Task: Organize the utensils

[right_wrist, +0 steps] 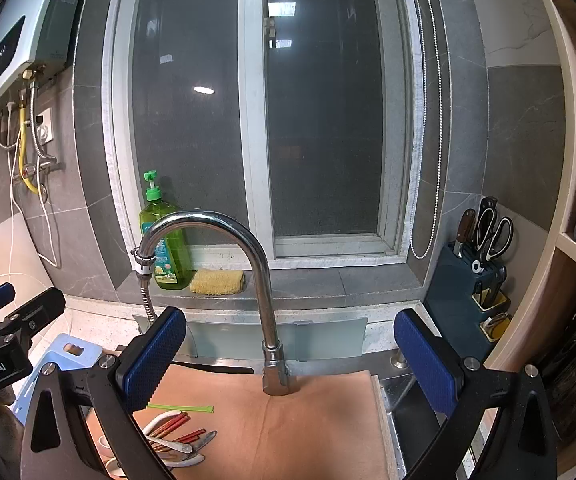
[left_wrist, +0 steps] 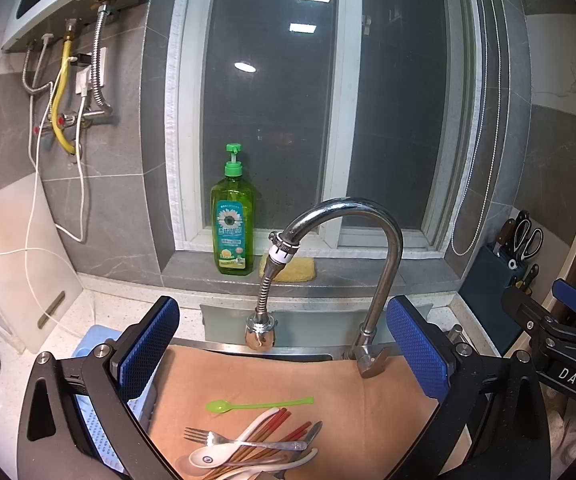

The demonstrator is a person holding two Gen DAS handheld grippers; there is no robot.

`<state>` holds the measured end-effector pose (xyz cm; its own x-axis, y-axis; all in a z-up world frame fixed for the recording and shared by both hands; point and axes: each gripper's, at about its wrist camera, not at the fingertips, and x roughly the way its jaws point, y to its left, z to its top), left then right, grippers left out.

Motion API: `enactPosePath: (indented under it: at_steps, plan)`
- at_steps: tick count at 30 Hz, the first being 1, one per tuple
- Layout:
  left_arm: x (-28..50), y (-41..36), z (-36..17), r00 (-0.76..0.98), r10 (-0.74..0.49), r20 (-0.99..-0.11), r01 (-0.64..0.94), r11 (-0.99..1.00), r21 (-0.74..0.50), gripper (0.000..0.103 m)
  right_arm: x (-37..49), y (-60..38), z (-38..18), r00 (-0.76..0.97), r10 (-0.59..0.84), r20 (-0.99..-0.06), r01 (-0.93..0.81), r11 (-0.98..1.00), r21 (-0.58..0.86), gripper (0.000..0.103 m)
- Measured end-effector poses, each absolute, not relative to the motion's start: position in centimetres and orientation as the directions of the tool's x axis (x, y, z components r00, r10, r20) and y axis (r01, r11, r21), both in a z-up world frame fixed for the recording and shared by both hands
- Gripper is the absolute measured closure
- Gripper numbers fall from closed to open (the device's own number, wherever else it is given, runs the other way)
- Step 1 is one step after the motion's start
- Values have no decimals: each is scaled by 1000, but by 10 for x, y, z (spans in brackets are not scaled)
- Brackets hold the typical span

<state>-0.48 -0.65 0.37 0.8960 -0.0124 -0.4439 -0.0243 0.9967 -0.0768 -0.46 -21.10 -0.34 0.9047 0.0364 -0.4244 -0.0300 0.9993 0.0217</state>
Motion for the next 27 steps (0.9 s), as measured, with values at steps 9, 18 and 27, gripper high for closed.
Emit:
enactPosePath:
  at_steps: [9, 18, 27]
  plan:
    - [-3, -7, 3, 896, -14, -444, -22, 997, -77, 0, -3, -210, -6, 903, 33, -429, -26, 999, 21, 1]
    - [-4, -9, 3, 898, -13, -440, -22, 997, -74, 0, -2, -211, -6, 904, 34, -427, -26, 999, 23, 1]
    - [-7, -10, 4, 900, -15, -435, -17, 997, -71, 0, -3, -211, -5, 903, 31, -429, -25, 999, 20, 1]
